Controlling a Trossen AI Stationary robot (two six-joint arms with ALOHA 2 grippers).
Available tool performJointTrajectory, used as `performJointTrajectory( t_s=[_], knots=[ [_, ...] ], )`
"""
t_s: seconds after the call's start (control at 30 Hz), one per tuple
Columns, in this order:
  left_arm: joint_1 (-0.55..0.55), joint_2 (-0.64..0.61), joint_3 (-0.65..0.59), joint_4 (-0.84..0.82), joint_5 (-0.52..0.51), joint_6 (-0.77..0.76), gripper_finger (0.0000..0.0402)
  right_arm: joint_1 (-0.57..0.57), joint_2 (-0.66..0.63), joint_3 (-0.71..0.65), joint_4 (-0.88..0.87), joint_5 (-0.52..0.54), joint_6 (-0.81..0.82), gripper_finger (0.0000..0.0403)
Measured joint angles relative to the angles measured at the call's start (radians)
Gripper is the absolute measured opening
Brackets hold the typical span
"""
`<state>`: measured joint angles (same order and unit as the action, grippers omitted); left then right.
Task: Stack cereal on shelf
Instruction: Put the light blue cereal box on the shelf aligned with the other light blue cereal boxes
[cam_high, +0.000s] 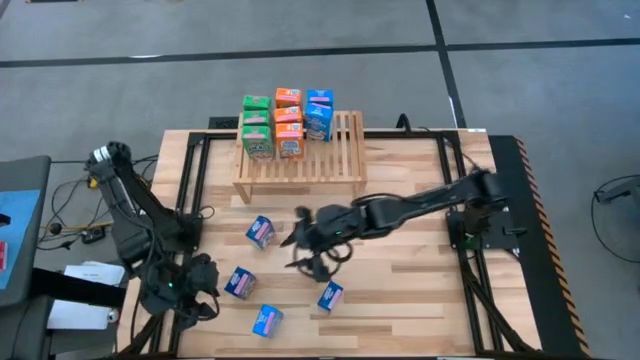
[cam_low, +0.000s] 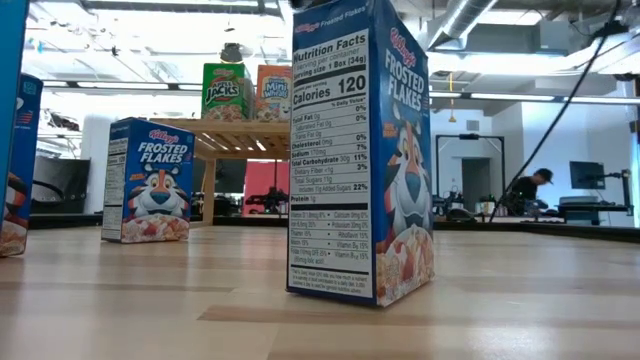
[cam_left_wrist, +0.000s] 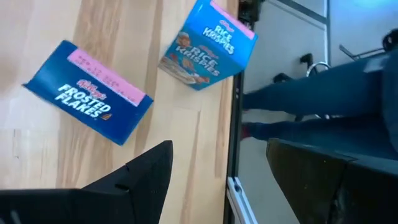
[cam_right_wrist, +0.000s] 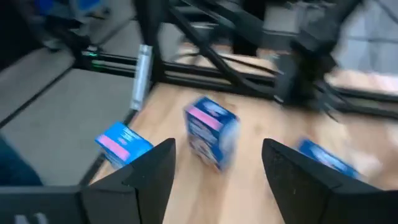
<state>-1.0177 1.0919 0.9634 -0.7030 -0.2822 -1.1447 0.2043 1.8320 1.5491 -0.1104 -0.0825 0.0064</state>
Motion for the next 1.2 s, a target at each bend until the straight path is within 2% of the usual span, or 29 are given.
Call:
performJointTrajectory(
  t_s=[0.2, 0.3, 0.43, 0.6, 0.77, 0.97, 1.2],
  knots=[
    [-0.016, 0.047, 0.000, -0.005, 0.039, -0.086, 0.0250, 0.049, 0.222, 0.254, -0.072, -0.153, -0.183, 0.0288],
    [-0.020, 0.059, 0.000, -0.006, 0.030, -0.116, 0.0250, 0.086, 0.319, 0.404, -0.175, -0.175, -0.250, 0.0300],
    [-0.019, 0.060, 0.000, -0.018, -0.019, -0.165, 0.0250, 0.120, 0.435, 0.589, -0.300, -0.189, -0.257, 0.0322],
    [-0.020, 0.060, 0.000, -0.019, -0.066, -0.214, 0.0250, 0.157, 0.541, 0.740, -0.391, -0.205, -0.358, 0.0341],
    [-0.023, 0.060, 0.000, -0.019, -0.122, -0.257, 0.0250, 0.170, 0.609, 0.795, -0.436, -0.201, -0.379, 0.0340],
    [-0.024, 0.060, 0.000, -0.025, -0.145, -0.257, 0.0250, 0.148, 0.612, 0.796, -0.426, -0.144, -0.423, 0.0339],
    [-0.024, 0.060, 0.000, -0.026, -0.152, -0.241, 0.0250, 0.125, 0.612, 0.796, -0.434, -0.206, -0.383, 0.0338]
  ],
)
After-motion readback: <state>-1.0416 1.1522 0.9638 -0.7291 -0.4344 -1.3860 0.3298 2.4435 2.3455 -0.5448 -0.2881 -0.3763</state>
